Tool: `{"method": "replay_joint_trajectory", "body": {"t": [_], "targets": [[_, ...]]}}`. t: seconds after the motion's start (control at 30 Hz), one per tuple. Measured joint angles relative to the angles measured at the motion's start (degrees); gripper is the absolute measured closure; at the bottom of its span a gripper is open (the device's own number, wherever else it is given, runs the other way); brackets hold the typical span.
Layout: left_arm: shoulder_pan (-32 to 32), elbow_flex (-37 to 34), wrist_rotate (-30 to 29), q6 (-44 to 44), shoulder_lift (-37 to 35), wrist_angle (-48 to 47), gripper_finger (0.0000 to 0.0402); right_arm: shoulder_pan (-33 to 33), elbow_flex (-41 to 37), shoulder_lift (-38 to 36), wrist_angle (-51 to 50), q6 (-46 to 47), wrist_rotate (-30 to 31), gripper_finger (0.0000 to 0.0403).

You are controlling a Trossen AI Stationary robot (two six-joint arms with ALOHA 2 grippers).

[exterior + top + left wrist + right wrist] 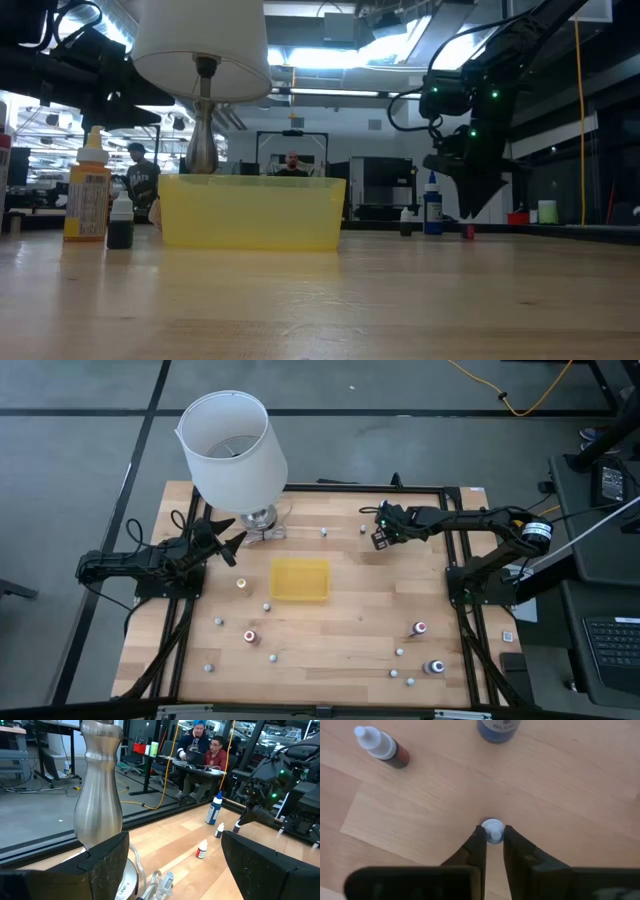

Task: Pick & Place food coloring
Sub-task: Put the red food coloring bottle into the yellow bin

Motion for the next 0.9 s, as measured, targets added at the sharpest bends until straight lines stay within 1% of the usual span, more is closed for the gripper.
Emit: {"method": "replay_joint_trajectory", "body": {"t": [0.07, 0.23, 0.47, 0.67, 0.9], "targets": [[0.0, 0.0, 0.0, 0.0, 0.0, 0.0, 0.0091, 0.0, 0.0, 0.0, 0.5, 0.0, -0.5, 0.0357], [0.0, 0.0, 0.0, 0.0, 0.0, 0.0, 0.0089, 0.4, 1.9, -0.1, 0.4, -1.4, -4.3, 0.0349], [0.0, 0.0, 0.0, 0.0, 0.0, 0.0, 0.009, 4.0, 9.7, -0.1, -4.3, -9.9, -7.0, 0.0355], [0.0, 0.0, 0.0, 0.0, 0.0, 0.0, 0.0089, 10.1, 14.9, -0.2, -8.9, -14.3, -9.3, 0.0355], [0.0, 0.0, 0.0, 0.0, 0.0, 0.0, 0.0091, 19.3, 16.5, -0.2, -13.0, -15.0, -9.7, 0.0355]]}}
